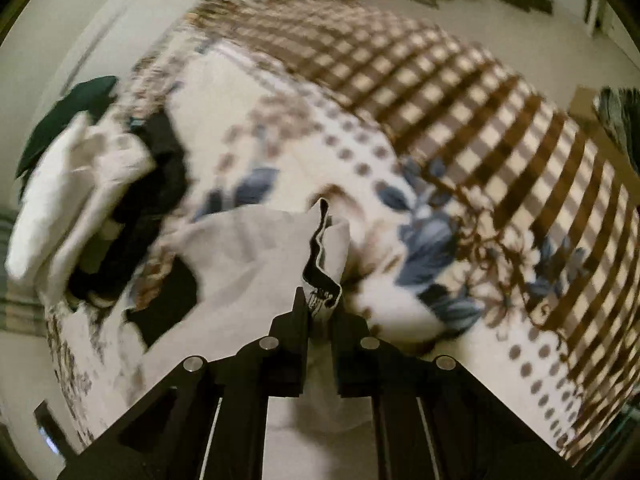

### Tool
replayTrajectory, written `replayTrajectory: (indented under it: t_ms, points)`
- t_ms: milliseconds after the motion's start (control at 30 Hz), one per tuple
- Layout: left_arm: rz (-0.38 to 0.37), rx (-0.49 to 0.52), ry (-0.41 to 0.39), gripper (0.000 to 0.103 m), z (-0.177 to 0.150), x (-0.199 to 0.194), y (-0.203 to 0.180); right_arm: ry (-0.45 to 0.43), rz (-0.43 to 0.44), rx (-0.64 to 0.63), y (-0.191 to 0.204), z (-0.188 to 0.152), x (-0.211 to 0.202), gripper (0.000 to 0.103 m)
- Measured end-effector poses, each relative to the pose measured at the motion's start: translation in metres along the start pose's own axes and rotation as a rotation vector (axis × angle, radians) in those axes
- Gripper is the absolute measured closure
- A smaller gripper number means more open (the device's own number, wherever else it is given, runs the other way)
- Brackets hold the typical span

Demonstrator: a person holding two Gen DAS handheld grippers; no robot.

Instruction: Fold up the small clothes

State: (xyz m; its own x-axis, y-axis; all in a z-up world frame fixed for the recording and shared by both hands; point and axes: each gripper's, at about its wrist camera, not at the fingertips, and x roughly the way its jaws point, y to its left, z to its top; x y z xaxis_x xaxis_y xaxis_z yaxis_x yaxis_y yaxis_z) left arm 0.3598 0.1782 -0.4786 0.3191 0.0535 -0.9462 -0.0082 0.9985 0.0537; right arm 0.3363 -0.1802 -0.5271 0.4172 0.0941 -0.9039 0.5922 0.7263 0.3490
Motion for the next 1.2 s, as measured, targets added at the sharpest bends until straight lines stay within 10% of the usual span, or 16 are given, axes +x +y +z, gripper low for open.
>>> replayTrajectory:
  t_ms: [400, 567, 633, 800, 900, 1200]
  points:
    - [-0.01, -0.01, -0.002, 0.011, 0.014, 0.005, 0.003, 0.13, -0.015, 0.094, -0.039, -0.027, -0.002, 0.093]
    - [-0.015, 0.013, 0.002, 0.011, 0.02, 0.015, -0.006, 0.121, 0.023, 0.092, -0.044, -0.015, -0.005, 0.074]
    - [-0.002, 0.039, 0.009, 0.011, 0.022, 0.024, -0.012, 0.094, 0.047, 0.051, -0.037, -0.011, -0.009, 0.047]
    - [-0.021, 0.038, 0.099, 0.009, 0.021, 0.052, -0.007, 0.214, -0.099, -0.034, -0.043, -0.007, 0.039, 0.046]
    - [-0.05, 0.028, 0.079, 0.009, 0.02, 0.028, 0.001, 0.243, -0.036, 0.0, -0.056, -0.003, 0.037, 0.046]
    - [-0.177, -0.057, 0.228, 0.01, -0.099, -0.029, 0.038, 0.41, 0.066, -0.048, -0.098, -0.074, -0.017, 0.046]
